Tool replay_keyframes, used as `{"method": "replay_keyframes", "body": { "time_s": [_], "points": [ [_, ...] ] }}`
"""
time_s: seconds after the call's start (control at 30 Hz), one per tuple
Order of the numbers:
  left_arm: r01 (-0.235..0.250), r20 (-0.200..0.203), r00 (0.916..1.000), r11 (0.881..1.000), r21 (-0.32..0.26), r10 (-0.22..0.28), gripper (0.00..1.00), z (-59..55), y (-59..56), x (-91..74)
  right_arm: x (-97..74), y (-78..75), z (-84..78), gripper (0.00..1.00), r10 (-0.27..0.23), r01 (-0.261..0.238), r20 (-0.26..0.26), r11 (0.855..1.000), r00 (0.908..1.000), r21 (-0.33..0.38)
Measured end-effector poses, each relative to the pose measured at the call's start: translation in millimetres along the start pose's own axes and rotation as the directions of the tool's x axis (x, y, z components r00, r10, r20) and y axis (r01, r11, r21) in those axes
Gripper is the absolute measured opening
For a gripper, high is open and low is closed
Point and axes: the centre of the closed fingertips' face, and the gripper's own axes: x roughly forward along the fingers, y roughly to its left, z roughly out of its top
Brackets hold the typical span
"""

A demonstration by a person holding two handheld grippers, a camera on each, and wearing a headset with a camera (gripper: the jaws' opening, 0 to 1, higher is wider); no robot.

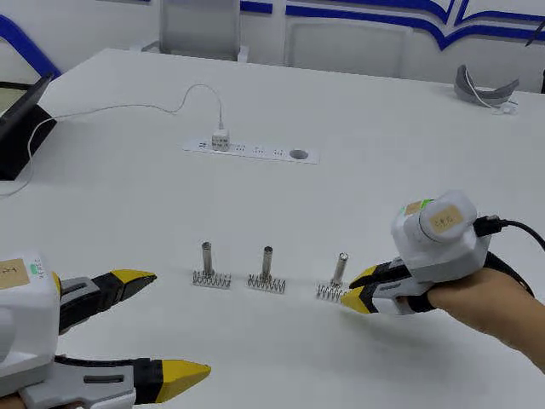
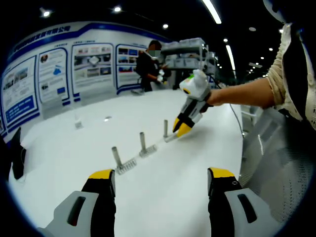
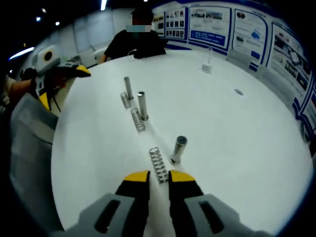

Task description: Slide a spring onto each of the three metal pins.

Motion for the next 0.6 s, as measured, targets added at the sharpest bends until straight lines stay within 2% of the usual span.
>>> {"method": "replay_keyframes", "body": {
  "time_s": [0.43,0.6],
  "points": [
    [0.032,-0.016,0.9994,0.999,0.024,-0.031,0.77,1.0,-3.9,8.8,5.9,0.4,-8.3,0.14,0.019,-0.024,-0.072,0.997,0.9972,-0.072],
    [0.052,-0.026,0.9984,0.998,0.038,-0.051,0.77,2.5,-5.5,14.1,7.1,0.2,-9.8,0.13,0.033,-0.039,-0.090,0.997,0.9954,-0.067]
  ]
}}
